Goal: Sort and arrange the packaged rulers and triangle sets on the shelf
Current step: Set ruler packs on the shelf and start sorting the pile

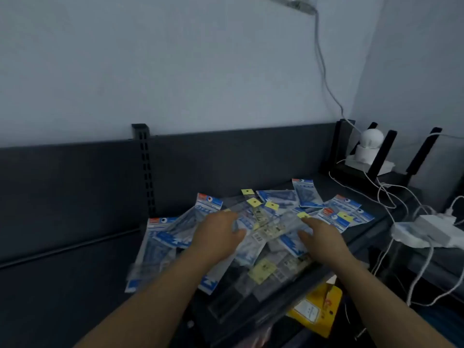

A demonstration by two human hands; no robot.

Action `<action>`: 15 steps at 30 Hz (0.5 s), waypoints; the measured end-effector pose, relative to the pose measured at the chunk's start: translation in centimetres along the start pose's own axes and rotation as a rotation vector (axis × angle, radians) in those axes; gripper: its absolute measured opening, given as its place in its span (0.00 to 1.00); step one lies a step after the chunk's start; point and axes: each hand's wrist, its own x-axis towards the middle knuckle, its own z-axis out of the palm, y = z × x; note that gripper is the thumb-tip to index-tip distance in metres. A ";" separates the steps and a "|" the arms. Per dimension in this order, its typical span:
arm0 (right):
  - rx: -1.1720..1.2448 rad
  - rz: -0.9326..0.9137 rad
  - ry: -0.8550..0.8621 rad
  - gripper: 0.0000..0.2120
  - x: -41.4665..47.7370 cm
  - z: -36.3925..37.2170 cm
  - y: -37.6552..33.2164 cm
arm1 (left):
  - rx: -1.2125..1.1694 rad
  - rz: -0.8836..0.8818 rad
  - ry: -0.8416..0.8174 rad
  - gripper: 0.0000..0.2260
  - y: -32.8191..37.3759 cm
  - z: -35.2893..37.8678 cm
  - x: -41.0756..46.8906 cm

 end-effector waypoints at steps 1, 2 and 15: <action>0.002 -0.017 0.018 0.22 0.6 0.2 0.7 | -0.010 -0.018 -0.037 0.24 0.6 0.8 0.8; 0.008 -0.039 0.021 0.19 1.0 0.4 1.2 | -0.013 -0.038 -0.066 0.26 1.2 1.6 1.5; 0.011 -0.141 0.119 0.14 2.2 2.6 3.4 | -0.049 -0.215 -0.096 0.08 2.5 2.2 5.4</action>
